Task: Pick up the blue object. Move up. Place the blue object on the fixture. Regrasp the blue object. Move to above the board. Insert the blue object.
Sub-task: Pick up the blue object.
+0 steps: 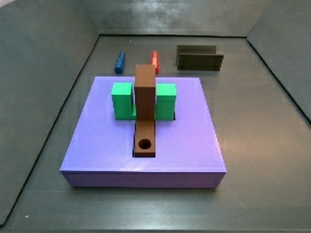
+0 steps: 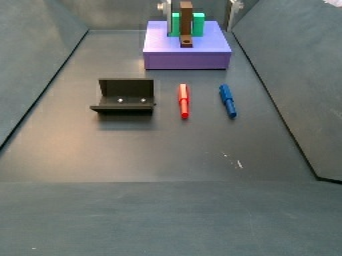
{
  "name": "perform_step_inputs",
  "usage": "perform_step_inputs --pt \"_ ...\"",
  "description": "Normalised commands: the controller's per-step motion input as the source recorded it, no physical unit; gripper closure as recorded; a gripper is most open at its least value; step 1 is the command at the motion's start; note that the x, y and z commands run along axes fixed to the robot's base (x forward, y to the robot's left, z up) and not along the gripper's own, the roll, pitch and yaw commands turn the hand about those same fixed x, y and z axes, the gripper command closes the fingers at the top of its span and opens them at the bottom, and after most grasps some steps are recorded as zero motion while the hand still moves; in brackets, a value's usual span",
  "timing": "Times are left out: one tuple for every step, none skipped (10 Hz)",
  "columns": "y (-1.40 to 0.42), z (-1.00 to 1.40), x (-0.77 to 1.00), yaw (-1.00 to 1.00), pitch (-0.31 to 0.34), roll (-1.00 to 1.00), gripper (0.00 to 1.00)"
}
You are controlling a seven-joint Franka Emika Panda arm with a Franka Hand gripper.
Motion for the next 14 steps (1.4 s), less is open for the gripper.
perform_step_inputs --pt "-0.01 -0.01 -0.05 0.0 -0.033 0.0 0.0" --pt "-0.17 -0.19 -0.29 0.0 -0.177 -0.04 0.0" --pt "-0.31 -0.28 -0.23 0.06 -0.159 -0.05 0.0" --pt "-0.37 -0.36 -0.22 0.03 -0.17 -0.06 0.0" --pt "-0.36 -0.47 -0.25 0.1 -0.203 -0.12 0.0" --pt "-0.34 -0.49 -0.21 0.1 -0.184 -0.12 0.0" --pt "-0.31 -0.49 -0.18 0.09 -0.153 -0.11 0.0" --pt "-0.31 -0.35 -0.37 0.0 -0.161 -0.07 0.0" --pt "-0.22 -0.25 -0.36 0.0 -0.161 -0.07 0.0" --pt "-0.21 -0.29 -0.3 0.04 -0.163 -0.04 0.0" --pt "-0.26 -0.4 -0.34 0.04 -0.206 0.0 0.0" --pt "-0.24 -0.47 -0.19 0.13 -0.164 0.0 0.0" --pt "-0.28 -0.67 -0.04 0.1 -0.173 0.0 0.0" --pt "-0.28 -0.83 0.0 0.11 -0.183 0.0 0.0"
